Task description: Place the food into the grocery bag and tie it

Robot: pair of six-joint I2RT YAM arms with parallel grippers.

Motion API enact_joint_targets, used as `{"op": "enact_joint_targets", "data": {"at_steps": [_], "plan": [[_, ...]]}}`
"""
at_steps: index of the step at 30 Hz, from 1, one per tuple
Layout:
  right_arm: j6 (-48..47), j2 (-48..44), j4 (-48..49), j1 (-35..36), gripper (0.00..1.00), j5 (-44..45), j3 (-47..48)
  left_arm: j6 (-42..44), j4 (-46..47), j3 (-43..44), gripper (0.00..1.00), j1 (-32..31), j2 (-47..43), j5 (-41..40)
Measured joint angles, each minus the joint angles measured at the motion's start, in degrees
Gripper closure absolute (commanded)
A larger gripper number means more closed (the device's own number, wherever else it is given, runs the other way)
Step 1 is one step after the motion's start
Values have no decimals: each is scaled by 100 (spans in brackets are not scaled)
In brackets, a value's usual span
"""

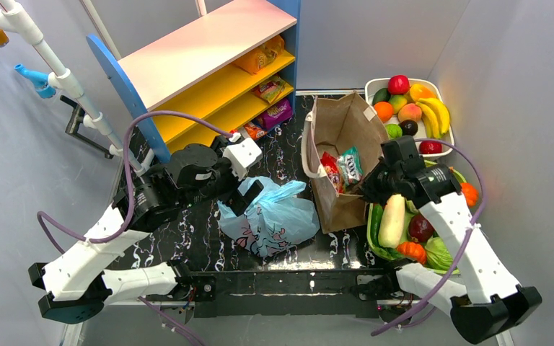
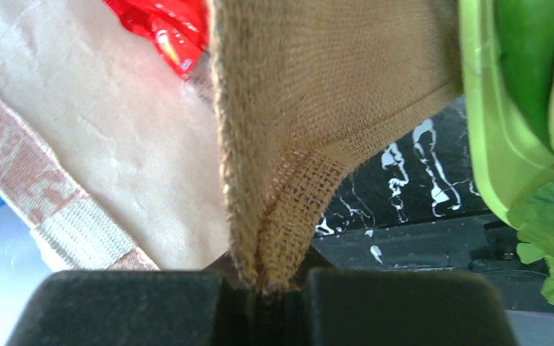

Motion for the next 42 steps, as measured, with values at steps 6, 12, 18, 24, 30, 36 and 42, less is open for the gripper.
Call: {"op": "enact_joint_targets", "data": {"at_steps": [6,12,18,24,30,36,42], "plan": [[-250,-648,505,149,30,-735,-361,70,54,-64,2,0,-35,-16],[-1035,-753,463,196,19,-838,167,206,111,-105,2,0,-62,-31],[-2110,-180,440,196,8,-198,1408,292,134,-105,2,0,-65,-133],[-3015,787,204,-58,7,791,2646,272,126,-106,2,0,-232,-147],[-3708,1550,6,-631,7,1316,3125,182,126,-106,2,0,-487,-194],[-3985,1665,74,-1435,25,1225,2693,-45,99,-129,2,0,-520,-208],[-3920,1533,337,-1744,62,465,1523,-226,-98,-170,2,0,-549,-98]]}}
